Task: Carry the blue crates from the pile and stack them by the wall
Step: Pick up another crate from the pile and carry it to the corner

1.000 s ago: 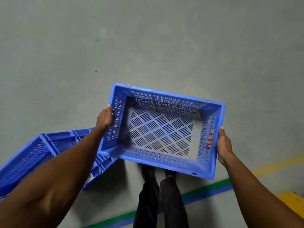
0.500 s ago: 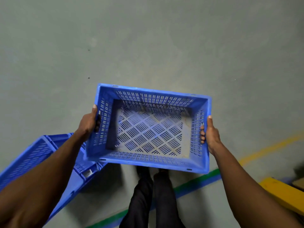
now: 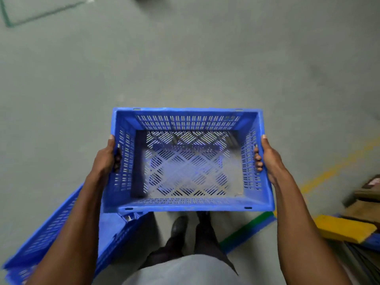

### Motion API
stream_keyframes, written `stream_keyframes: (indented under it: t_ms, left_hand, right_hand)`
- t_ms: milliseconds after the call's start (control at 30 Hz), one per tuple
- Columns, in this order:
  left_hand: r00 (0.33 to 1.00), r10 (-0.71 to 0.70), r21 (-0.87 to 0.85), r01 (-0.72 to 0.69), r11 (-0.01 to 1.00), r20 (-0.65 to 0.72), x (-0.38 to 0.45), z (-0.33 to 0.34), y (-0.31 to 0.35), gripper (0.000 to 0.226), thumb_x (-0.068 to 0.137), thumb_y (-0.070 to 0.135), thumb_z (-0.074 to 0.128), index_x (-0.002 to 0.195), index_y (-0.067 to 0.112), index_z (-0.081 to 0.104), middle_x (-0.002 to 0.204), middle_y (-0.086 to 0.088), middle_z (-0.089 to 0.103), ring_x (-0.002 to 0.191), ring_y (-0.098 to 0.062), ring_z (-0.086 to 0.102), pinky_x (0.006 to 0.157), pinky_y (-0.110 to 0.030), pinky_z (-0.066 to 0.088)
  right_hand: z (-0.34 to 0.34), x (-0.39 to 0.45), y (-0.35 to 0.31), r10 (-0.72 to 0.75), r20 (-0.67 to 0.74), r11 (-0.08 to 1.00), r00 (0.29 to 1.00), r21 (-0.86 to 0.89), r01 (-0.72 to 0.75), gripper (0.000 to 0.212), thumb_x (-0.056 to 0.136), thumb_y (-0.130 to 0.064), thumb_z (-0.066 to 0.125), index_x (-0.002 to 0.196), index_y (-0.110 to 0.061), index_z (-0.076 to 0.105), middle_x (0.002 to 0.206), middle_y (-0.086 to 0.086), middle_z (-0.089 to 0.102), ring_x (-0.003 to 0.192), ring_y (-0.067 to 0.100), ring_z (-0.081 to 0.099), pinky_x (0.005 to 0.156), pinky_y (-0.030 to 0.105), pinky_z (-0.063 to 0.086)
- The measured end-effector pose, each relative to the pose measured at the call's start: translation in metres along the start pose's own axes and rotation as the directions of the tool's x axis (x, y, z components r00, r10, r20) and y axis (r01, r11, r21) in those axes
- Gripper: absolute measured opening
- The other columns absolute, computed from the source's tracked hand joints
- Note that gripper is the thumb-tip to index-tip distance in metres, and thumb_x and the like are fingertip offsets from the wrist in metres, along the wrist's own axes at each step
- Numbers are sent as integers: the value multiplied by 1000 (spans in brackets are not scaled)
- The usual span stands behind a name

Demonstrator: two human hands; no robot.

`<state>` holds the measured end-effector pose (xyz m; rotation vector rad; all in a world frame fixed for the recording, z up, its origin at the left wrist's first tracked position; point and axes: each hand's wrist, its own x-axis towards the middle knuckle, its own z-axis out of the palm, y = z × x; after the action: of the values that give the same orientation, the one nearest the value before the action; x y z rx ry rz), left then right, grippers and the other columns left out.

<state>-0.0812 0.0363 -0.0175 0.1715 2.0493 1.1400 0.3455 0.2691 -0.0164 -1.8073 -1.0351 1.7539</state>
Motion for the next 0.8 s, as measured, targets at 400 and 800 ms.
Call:
stream_keyframes:
  t_ms: [400, 800]
  left_hand:
    - [884, 164, 125, -241, 962, 439, -82, 74, 72, 62, 89, 79, 40, 71, 21, 50, 51, 3, 40, 41, -16, 29, 48, -26, 27]
    - [447, 118, 173, -558, 812, 887, -326, 260, 28, 59, 95, 73, 40, 75, 18, 53, 51, 4, 40, 39, -13, 30, 46, -25, 27]
  right_hand:
    - [-125, -196, 77, -38, -369, 956, 928, 256, 141, 83, 45, -94, 59, 81, -19, 51, 60, -1, 43, 39, 11, 29, 38, 22, 27]
    - [-251, -476, 307, 266, -736, 749, 623, 565, 347, 56, 93, -72, 46, 78, -18, 49, 55, -1, 35, 35, 10, 27, 37, 19, 23]
